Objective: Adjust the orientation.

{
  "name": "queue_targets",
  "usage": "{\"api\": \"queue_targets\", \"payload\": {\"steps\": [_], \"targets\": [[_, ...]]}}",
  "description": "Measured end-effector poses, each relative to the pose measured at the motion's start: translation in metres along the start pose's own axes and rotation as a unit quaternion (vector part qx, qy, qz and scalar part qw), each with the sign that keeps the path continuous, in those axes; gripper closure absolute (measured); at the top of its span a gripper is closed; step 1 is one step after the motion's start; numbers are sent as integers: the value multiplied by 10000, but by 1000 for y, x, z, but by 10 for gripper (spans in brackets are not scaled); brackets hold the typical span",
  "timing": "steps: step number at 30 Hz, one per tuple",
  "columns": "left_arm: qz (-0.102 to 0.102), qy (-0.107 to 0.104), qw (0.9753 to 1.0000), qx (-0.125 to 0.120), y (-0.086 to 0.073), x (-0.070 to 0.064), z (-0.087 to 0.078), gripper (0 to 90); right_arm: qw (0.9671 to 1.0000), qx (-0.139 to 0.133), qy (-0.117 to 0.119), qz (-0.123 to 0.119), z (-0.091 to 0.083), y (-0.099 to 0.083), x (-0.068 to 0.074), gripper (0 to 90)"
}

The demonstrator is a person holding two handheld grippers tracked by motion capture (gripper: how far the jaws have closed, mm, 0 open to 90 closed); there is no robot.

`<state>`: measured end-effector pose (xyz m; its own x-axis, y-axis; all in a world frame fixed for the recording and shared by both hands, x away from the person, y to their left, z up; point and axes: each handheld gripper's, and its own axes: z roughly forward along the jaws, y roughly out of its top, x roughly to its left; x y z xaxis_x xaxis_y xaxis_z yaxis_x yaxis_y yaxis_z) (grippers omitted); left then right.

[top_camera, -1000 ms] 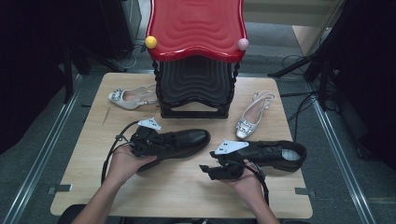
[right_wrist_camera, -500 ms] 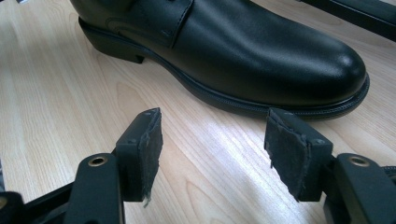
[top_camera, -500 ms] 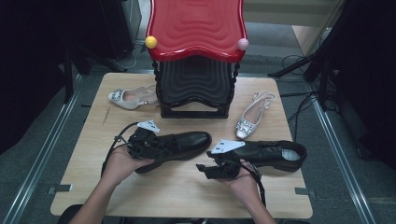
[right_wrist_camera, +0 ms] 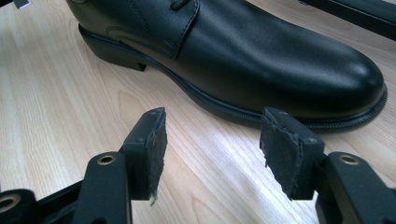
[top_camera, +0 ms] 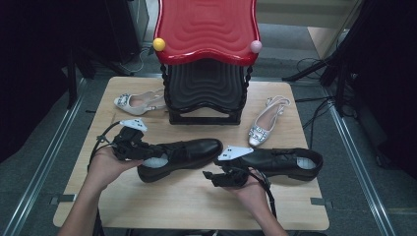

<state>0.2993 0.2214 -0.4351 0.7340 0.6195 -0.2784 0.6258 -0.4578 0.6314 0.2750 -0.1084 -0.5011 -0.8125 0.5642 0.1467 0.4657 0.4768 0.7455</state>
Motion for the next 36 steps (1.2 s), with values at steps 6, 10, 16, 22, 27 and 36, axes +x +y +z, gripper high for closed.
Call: {"api": "queue_targets", "payload": {"steps": [6,10,16,22,27,36], "targets": [[-204,210,9995,-123,-9,22,-17,894,9999,-22,78,60,9,4,3,518],[-360,533,9979,-91,-16,39,-19,899,9998,-16,111,147,16,7,6,652],[-395,519,9978,-95,-27,57,-5,899,9995,81,199,212,28,13,10,887],[-417,412,9983,-22,-30,61,12,899,9989,198,290,300,43,19,13,900],[-405,395,9984,36,-31,58,17,899,9987,246,282,333,50,20,9,900],[-534,287,9981,-64,-41,52,13,899,9986,256,280,365,54,23,3,900]]}}
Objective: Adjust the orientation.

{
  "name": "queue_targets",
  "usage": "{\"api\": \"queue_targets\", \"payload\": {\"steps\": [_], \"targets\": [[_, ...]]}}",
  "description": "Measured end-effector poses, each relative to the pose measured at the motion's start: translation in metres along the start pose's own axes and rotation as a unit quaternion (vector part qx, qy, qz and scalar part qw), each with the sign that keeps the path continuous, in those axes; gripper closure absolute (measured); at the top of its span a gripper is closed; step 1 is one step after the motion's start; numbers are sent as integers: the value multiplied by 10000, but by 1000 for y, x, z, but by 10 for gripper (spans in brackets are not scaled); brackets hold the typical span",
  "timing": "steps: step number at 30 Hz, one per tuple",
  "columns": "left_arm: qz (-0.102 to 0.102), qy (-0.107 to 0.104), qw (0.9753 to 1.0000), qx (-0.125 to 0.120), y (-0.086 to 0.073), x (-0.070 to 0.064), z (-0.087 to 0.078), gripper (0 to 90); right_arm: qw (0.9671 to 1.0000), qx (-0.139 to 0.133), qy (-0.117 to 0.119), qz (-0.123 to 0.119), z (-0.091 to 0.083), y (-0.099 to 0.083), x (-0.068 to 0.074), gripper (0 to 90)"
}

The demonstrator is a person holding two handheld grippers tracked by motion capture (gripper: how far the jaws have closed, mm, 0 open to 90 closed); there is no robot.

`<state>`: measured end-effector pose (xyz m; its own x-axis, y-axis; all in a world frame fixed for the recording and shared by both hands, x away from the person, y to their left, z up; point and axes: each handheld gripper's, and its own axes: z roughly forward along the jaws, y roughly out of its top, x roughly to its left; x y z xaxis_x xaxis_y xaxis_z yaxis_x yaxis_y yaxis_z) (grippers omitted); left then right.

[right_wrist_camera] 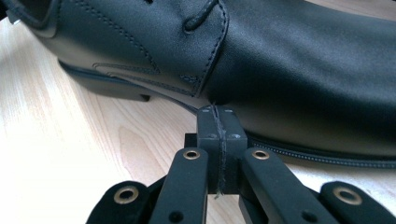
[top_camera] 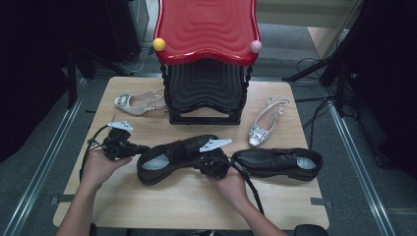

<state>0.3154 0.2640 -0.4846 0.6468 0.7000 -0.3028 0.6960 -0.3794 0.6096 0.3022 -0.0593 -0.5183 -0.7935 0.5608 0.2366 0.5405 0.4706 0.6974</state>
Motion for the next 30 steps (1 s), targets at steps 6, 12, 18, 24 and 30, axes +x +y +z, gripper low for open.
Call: {"api": "queue_targets", "payload": {"steps": [6,12,18,24,30], "targets": [[-52,-145,9999,39,-6,-6,2,900,10000,39,-23,47,-1,4,-5,900],[90,-354,9992,180,-8,-21,11,899,9998,60,99,132,-3,7,-8,900],[95,-473,9987,191,-9,-30,16,899,9999,105,106,65,-4,8,-7,900],[162,-580,9979,241,-11,-35,18,899,9998,141,99,76,-6,9,-8,900],[208,-783,9964,267,-11,-45,24,899,9998,141,64,130,-10,9,-12,900]]}}
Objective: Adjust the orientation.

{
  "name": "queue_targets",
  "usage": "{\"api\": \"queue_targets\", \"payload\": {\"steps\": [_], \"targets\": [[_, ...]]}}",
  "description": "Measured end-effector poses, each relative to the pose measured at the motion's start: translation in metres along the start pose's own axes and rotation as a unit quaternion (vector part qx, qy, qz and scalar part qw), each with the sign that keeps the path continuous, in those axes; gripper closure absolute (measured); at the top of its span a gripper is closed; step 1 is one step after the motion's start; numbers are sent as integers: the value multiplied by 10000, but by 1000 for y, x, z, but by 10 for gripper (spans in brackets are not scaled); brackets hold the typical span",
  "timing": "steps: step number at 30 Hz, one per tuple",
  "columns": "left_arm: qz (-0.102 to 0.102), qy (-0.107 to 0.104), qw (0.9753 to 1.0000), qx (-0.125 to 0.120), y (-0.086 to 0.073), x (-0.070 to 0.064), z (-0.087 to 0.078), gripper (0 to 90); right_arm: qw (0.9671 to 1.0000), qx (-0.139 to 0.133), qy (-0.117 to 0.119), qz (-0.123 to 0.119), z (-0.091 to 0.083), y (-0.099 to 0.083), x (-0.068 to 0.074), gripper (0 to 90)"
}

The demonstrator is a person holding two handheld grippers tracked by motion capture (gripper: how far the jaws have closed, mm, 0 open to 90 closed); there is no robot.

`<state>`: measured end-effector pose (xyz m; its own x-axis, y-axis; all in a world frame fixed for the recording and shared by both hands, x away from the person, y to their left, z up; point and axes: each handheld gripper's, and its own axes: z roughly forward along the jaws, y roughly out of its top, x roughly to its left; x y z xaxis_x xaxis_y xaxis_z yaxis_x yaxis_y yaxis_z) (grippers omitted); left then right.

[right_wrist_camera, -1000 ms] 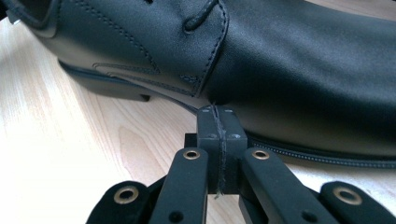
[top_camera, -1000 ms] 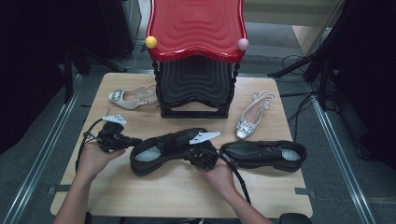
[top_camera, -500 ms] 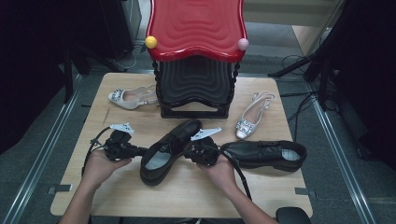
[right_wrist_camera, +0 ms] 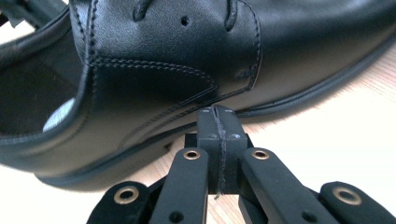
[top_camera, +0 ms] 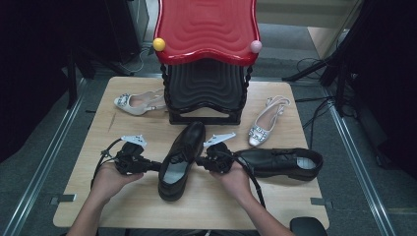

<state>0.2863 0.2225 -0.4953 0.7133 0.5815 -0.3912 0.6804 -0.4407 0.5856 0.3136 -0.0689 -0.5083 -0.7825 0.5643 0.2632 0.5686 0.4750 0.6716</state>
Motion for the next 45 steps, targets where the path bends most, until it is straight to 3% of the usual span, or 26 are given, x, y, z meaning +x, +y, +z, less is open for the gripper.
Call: {"api": "queue_targets", "payload": {"steps": [9,11,15,17,21,23,26,33,45], "targets": [[200,-306,9993,115,-1,-14,9,897,9999,52,-86,21,-4,1,-3,900],[192,-280,9994,111,-1,-13,8,884,10000,47,-80,-16,-5,1,-5,900],[85,-244,9996,-133,-1,-11,0,839,9999,-43,-53,-84,-14,2,-8,900],[50,-29,9998,-181,0,-11,-5,782,9998,-92,-64,-157,-21,3,-9,853],[-2,244,9995,-176,4,-11,-5,608,9990,-226,-150,-342,-37,0,-13,669],[-15,338,9993,-182,6,-10,-4,527,9994,-194,-73,-267,-44,-3,-18,577],[-18,367,9991,-200,10,-7,-4,443,9996,-141,-65,-232,-53,-7,-23,526],[18,440,9989,-188,17,-1,-2,386,9995,-201,-234,-114,-76,-17,-34,559],[108,474,9987,-130,29,6,2,378,9981,-278,-549,51,-107,-35,-47,614]]}}
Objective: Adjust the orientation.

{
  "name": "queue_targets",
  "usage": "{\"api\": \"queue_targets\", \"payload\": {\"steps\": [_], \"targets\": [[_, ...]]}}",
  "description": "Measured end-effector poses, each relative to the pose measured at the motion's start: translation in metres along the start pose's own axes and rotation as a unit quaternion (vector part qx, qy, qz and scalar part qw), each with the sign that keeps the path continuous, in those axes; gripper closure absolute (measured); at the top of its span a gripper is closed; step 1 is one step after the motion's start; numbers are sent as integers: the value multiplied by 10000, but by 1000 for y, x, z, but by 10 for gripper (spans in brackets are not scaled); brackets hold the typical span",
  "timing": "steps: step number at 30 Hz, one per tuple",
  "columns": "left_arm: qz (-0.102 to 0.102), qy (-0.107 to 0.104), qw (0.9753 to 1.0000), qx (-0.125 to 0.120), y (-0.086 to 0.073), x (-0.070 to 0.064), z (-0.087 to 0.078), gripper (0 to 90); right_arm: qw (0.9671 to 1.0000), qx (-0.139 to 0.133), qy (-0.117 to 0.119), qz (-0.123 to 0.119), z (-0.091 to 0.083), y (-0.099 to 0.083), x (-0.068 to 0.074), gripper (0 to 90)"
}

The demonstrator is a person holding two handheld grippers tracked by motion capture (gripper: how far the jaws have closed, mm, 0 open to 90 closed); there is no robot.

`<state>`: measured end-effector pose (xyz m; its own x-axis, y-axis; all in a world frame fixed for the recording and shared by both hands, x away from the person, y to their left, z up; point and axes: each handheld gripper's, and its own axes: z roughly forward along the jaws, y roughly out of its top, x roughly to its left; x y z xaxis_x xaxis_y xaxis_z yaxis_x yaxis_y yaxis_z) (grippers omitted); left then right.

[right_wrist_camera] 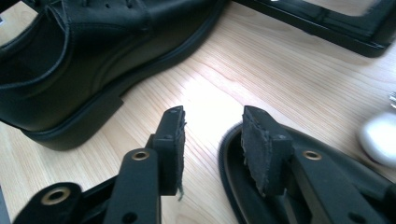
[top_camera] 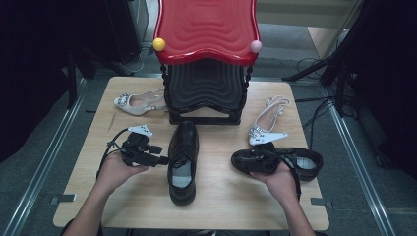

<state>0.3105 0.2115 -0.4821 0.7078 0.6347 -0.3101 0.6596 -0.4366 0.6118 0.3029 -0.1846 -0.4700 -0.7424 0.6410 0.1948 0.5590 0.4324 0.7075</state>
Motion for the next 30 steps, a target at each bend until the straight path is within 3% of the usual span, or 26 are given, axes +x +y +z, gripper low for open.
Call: {"api": "queue_targets", "payload": {"steps": [5,10,18,30], "targets": [[-19,-9,10000,-89,2,2,2,368,9999,-31,-98,52,-14,-7,-8,686],[-16,-24,9999,-163,3,4,3,367,9996,-79,-175,207,-25,-13,-13,687],[-67,-18,9997,-238,5,11,8,376,9976,-88,-459,506,-53,-27,-27,893],[37,75,9998,-179,7,14,11,397,9936,-190,-921,624,-86,-42,-48,900]]}}
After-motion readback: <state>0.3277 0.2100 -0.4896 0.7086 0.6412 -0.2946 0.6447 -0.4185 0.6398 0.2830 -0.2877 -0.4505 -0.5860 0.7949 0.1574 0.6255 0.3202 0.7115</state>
